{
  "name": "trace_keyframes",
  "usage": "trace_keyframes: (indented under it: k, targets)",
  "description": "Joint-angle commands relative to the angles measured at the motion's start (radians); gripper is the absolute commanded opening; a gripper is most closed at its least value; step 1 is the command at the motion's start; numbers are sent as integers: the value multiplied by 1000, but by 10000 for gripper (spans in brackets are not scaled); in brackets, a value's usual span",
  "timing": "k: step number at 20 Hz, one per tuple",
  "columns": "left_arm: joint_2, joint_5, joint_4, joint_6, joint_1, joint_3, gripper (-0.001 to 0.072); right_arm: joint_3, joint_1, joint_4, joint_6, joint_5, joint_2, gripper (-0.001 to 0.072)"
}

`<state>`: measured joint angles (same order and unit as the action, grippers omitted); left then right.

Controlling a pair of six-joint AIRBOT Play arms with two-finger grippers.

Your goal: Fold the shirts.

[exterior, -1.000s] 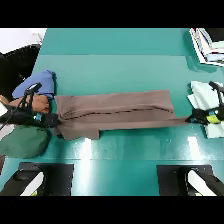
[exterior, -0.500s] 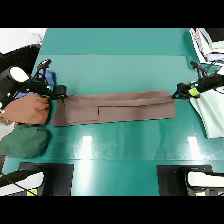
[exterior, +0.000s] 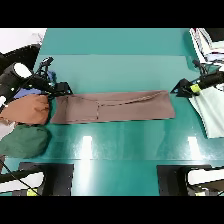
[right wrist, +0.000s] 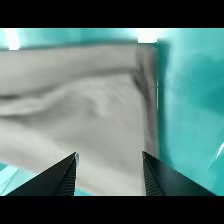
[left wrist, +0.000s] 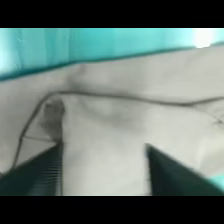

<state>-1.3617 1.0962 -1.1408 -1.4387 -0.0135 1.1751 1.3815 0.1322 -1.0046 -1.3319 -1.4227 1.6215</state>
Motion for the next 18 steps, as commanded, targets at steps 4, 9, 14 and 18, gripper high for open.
trace_keyframes:
  k: [4,9,14,18]
  targets:
    - [-3,55,101,3,0,8,37,-210,108,117,95,47,6,474]
    - [-9,-60,147,-17,114,8,27,-244,27,159,117,90,60,468]
    - [-126,-194,206,-53,290,46,27,-195,-23,254,182,84,30,16]
    - [-290,-183,214,-54,416,200,27,-50,-34,254,123,-11,-93,15]
